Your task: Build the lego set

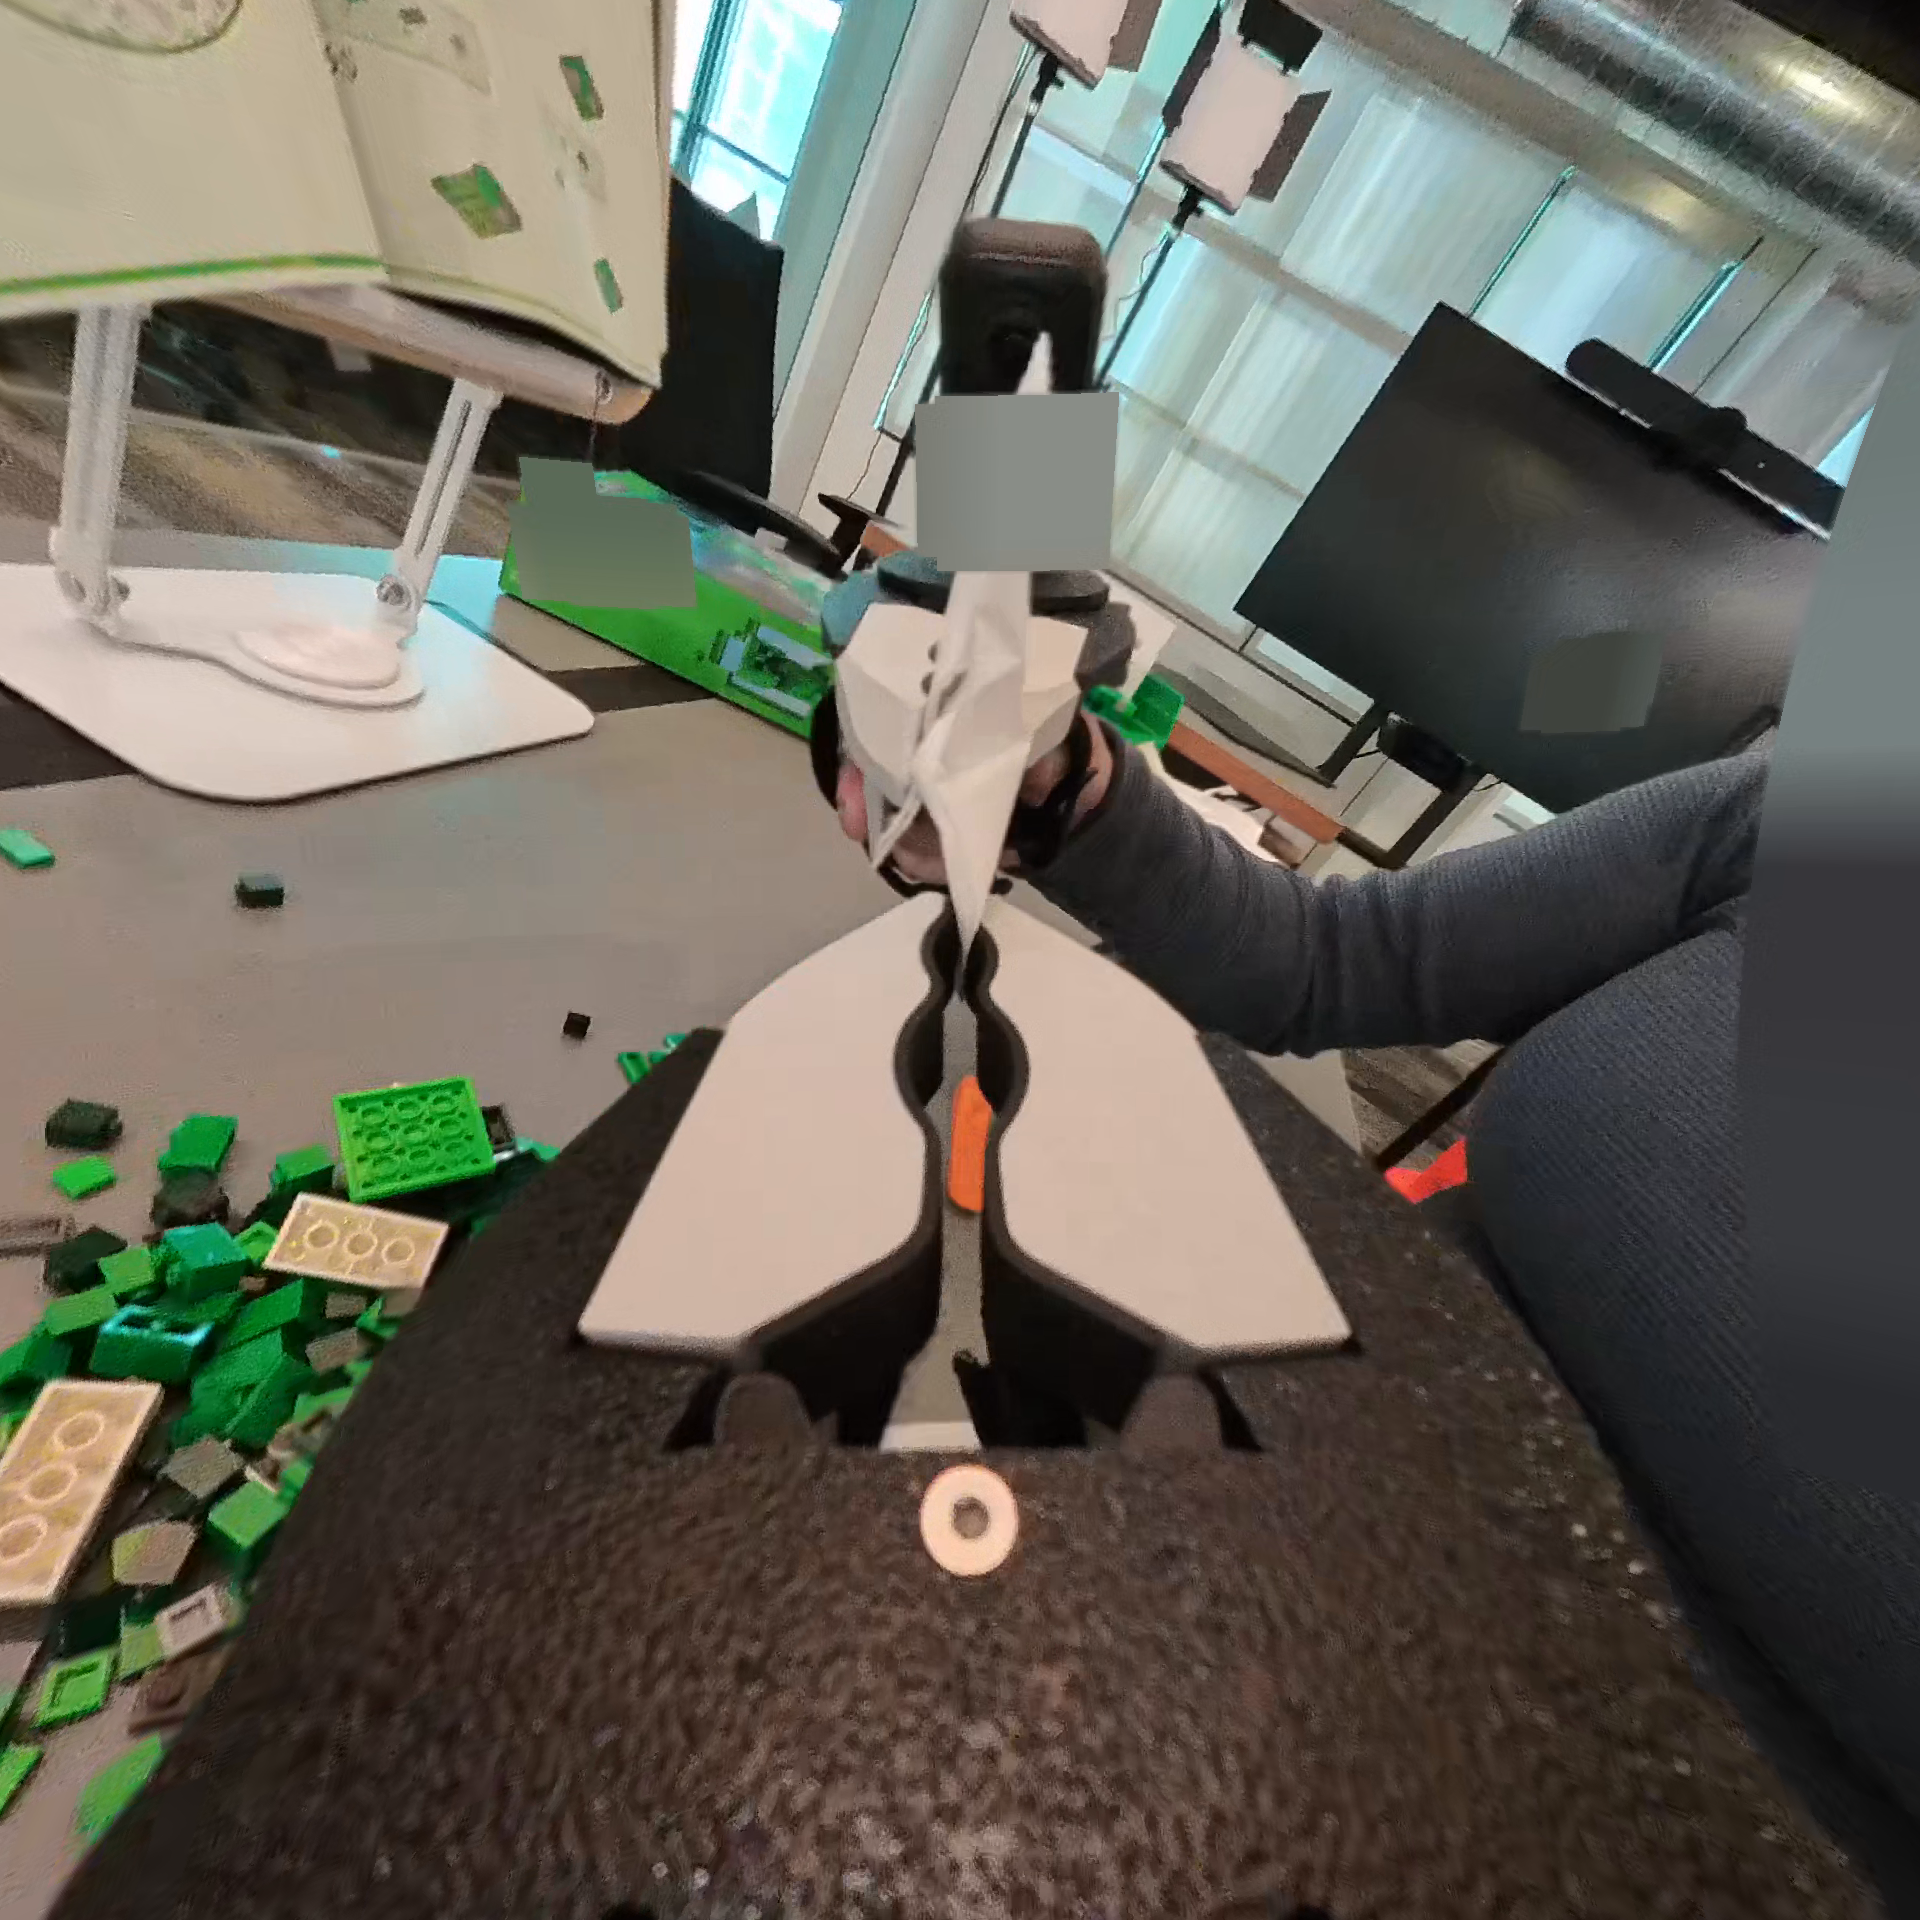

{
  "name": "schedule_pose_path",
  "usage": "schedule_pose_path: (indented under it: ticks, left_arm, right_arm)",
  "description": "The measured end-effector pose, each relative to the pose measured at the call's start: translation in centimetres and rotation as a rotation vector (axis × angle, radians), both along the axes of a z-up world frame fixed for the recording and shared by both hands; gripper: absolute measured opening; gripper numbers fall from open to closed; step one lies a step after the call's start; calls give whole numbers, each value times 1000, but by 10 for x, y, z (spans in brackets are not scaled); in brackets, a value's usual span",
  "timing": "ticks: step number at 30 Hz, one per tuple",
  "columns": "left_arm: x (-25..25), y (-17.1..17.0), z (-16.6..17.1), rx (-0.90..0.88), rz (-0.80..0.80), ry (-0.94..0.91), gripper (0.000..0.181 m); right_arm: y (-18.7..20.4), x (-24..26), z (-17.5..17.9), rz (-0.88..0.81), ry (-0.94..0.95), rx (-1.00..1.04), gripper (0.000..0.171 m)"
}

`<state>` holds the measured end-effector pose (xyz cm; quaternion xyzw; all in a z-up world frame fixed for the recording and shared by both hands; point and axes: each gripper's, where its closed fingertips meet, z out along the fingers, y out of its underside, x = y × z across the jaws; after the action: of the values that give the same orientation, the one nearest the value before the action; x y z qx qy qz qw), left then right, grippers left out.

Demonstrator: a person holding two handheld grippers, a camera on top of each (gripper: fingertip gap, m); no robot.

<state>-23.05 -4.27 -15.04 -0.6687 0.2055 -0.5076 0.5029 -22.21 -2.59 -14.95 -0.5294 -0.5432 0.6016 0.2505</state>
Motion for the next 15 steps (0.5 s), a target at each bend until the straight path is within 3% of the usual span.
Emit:
schedule_pose_path:
  ticks: [1,2,4,6,8,10,13,15]
  left_arm:
    - [0,-1,9,37,15,22,3]
    - [-5,4,14,88,91,95,23]
    - [-21,12,18,264,294,363,45]
    - [-40,18,32,530,550,702,55]
    - [-46,16,50,807,755,1049,52]
    - [-31,16,51,979,759,1293,52]
    - [-17,26,34,1072,678,1526,53]
    - [-17,33,24,1123,625,1678,42]
  right_arm:
    - [2,0,8,-20,-11,-32,0]
    - [6,0,16,-48,-21,-67,0]
    - [17,2,31,-106,-22,-157,0]
    - [26,5,42,-135,-21,-272,0]
    - [31,6,45,-134,-31,-382,0]
    - [32,4,41,-115,-57,-468,0]
    - [25,2,34,-57,-90,-572,0]
    - [17,2,31,-19,-105,-609,0]
